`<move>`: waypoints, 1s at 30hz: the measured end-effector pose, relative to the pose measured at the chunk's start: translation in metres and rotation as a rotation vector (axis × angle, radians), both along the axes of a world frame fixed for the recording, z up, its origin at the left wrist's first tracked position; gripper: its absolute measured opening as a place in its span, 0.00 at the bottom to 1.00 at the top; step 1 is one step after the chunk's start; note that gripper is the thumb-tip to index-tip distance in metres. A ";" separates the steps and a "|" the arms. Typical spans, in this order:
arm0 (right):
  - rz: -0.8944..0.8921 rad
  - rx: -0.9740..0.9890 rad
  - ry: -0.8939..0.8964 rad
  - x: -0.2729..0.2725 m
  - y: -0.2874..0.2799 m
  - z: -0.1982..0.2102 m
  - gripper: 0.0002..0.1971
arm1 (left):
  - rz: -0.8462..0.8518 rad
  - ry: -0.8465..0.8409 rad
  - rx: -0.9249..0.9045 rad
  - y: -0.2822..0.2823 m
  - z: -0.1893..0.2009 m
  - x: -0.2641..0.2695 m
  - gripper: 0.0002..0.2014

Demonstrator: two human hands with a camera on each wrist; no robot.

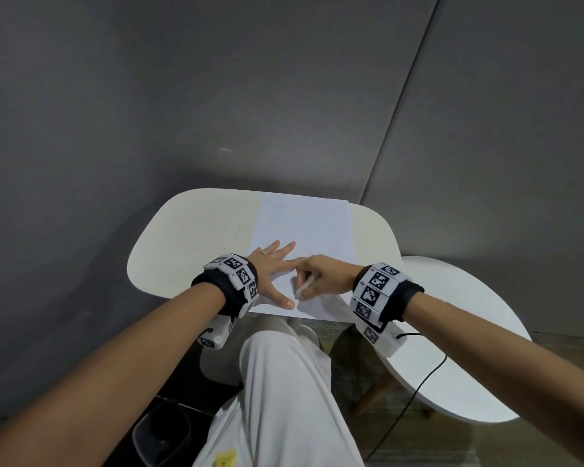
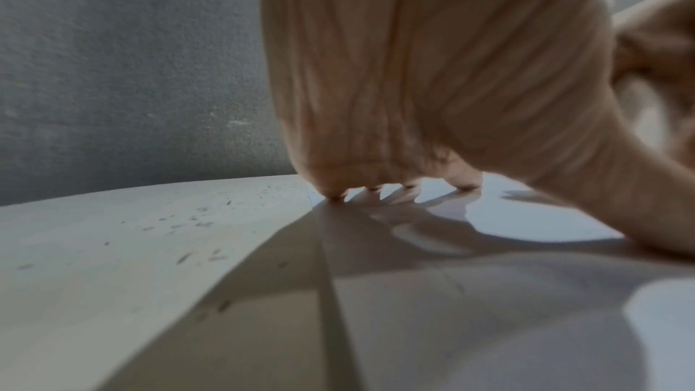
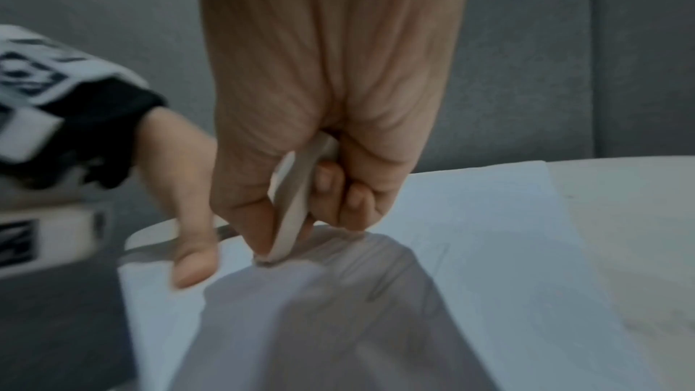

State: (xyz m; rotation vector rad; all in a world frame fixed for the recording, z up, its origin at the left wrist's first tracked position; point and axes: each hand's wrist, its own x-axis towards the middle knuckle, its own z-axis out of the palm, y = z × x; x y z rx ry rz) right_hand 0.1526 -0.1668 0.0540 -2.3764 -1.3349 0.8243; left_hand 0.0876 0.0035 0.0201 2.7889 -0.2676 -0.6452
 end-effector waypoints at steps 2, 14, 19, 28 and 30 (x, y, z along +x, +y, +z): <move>-0.088 0.071 -0.049 0.008 0.001 0.001 0.08 | 0.007 0.004 0.011 -0.001 0.000 -0.001 0.55; -0.082 0.043 -0.046 0.011 -0.006 0.001 0.11 | 0.030 0.029 0.036 -0.002 0.005 0.000 0.58; -0.033 0.005 0.008 0.015 -0.006 0.003 0.13 | 0.126 -0.026 0.011 -0.013 0.004 -0.002 0.52; -0.034 -0.145 0.010 0.019 -0.009 0.005 0.07 | 0.246 -0.072 -0.057 -0.022 -0.001 0.001 0.49; -0.118 -0.002 -0.025 0.022 -0.011 0.002 0.08 | 0.316 -0.098 -0.070 -0.030 -0.001 0.002 0.49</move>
